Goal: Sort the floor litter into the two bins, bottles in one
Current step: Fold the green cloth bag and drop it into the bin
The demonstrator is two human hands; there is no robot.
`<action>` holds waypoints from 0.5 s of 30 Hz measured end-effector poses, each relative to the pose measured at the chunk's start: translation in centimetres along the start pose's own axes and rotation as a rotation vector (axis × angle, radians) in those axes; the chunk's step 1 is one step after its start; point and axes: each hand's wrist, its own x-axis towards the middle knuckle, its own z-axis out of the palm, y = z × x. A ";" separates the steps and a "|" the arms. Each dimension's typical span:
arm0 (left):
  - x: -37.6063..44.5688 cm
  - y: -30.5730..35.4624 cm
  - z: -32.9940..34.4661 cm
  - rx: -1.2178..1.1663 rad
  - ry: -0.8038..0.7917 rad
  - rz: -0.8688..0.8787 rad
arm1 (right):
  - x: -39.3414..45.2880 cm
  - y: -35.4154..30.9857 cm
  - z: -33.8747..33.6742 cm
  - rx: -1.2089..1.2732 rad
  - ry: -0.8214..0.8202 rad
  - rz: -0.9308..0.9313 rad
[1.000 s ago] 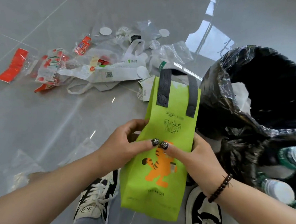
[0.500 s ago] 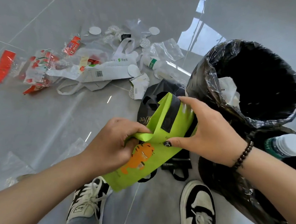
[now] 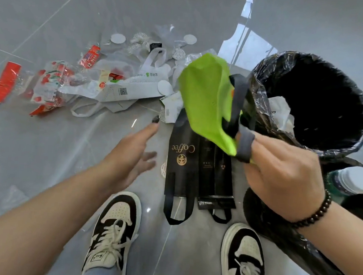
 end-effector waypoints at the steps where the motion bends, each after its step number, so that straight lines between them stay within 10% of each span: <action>1: 0.3 0.6 0.1 -0.142 -0.090 -0.122 | -0.2 -0.3 0.2 0.028 -0.017 -0.055; 15: 2.8 2.1 1.7 0.191 -0.308 0.179 | -0.5 -4.4 2.0 0.516 -0.626 -0.223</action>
